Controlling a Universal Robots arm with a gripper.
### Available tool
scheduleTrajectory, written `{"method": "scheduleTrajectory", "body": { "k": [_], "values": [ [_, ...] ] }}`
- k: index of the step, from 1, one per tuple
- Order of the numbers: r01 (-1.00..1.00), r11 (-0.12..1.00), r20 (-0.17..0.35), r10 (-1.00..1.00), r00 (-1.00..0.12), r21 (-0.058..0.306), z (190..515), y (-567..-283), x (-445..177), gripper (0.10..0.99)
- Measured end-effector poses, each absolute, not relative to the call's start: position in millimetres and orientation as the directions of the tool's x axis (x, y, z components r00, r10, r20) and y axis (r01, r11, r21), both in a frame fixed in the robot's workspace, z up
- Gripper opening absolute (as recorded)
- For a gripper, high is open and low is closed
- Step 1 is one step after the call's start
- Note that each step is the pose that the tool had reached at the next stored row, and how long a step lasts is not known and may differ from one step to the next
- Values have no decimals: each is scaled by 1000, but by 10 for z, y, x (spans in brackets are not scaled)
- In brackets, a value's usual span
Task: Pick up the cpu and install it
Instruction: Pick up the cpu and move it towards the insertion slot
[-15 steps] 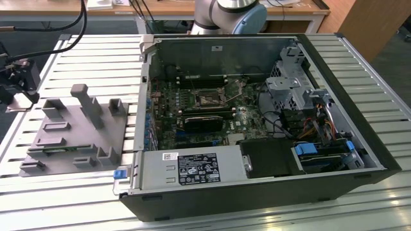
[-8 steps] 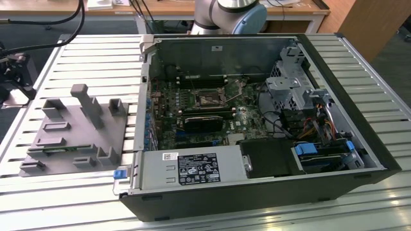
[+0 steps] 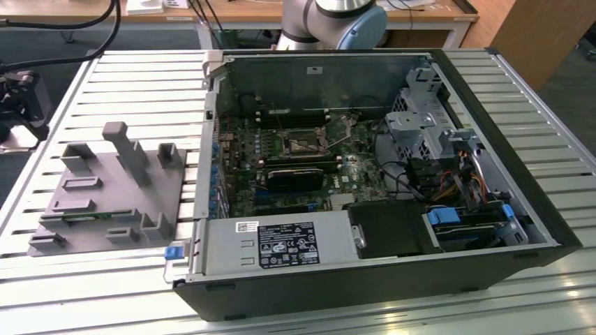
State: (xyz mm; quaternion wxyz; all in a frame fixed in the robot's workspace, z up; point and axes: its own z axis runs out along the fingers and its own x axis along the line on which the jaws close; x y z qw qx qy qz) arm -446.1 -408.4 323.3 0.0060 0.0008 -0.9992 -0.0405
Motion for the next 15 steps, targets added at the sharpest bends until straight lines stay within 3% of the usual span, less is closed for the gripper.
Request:
{"method": "scheduleTrajectory", "body": {
  "k": [15],
  "values": [
    [-1,997,12,-2,-1000,81,3368,-4083,-4461,533]
  ]
}}
